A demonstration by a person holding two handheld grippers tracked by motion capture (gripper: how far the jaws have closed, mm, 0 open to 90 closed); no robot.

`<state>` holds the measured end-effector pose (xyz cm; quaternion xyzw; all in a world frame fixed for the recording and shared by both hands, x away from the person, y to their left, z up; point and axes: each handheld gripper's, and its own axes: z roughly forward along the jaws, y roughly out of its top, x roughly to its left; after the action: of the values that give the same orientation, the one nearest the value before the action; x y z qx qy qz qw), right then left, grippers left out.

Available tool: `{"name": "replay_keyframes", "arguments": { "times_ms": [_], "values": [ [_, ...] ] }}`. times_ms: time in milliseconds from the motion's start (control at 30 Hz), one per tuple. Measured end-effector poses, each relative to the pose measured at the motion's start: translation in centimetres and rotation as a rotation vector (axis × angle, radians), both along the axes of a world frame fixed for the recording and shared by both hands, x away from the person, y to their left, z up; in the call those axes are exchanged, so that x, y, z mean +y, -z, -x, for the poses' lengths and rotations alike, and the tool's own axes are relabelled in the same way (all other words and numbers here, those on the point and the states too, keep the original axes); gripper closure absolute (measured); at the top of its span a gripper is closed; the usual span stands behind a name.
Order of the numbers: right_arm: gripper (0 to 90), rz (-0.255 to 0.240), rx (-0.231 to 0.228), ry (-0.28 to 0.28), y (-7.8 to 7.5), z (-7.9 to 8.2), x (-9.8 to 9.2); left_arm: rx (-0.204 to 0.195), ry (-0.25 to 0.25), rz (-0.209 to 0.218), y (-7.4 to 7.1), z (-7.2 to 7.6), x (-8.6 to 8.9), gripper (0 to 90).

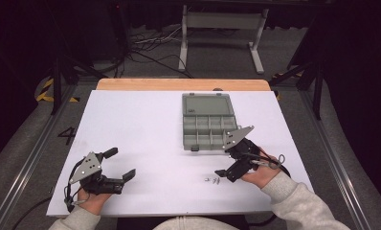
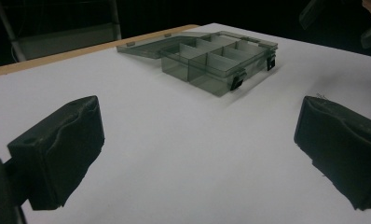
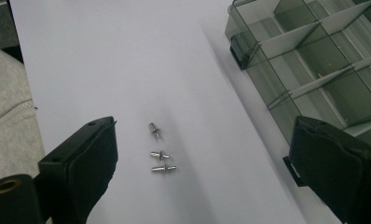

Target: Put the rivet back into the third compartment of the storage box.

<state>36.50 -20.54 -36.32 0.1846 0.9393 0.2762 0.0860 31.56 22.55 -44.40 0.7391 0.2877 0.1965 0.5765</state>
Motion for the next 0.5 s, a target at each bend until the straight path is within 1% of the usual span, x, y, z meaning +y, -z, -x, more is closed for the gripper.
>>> {"name": "replay_keyframes", "arguments": {
  "times_ms": [133, 267, 333, 367, 500],
  "values": [
    [10.1, 0.032, 0.019, -0.002, 0.5, 0.0, 0.3, 0.001, -0.003, -0.001, 0.0, 0.0, 0.0, 2.3],
    [12.8, 0.079, 0.065, -0.002, 1.7, 0.0, 0.8, -0.003, -0.003, -0.006, 0.0, 0.0, 0.0, 2.2],
    [14.2, 0.089, 0.078, -0.008, 2.1, 0.0, 0.9, -0.004, -0.003, -0.006, 0.0, 0.0, 0.0, 2.3],
    [14.2, 0.089, 0.078, -0.008, 2.1, 0.0, 0.9, -0.004, -0.003, -0.006, 0.0, 0.0, 0.0, 2.3],
    [19.7, 0.103, 0.093, -0.023, 3.1, 0.2, 1.2, -0.002, -0.003, -0.005, 0.0, -0.1, 0.0, 2.3]
  ]
}}
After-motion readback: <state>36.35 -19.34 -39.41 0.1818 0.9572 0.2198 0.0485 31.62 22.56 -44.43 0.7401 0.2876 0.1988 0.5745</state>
